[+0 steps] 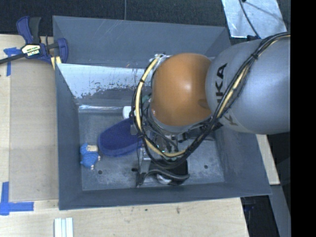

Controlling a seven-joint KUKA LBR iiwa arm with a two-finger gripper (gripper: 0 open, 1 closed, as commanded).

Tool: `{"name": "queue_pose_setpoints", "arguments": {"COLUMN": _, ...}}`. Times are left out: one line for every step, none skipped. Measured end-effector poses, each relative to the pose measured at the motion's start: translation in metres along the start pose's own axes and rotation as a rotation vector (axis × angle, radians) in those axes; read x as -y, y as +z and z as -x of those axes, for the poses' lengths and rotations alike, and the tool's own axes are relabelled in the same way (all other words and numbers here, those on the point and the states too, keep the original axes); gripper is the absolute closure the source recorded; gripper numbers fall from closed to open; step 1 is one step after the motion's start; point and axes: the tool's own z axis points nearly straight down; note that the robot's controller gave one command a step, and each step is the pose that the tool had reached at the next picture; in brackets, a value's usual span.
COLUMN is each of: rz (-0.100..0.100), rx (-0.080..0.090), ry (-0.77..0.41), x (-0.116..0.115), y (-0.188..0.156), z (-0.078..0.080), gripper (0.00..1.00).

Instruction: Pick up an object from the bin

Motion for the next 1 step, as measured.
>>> {"name": "queue_pose_setpoints", "arguments": {"rz": 0.002, "rx": 0.014, "ry": -0.185, "x": 0.0503, "y": 0.1271, "z": 0.0895, "gripper": 0.00}}
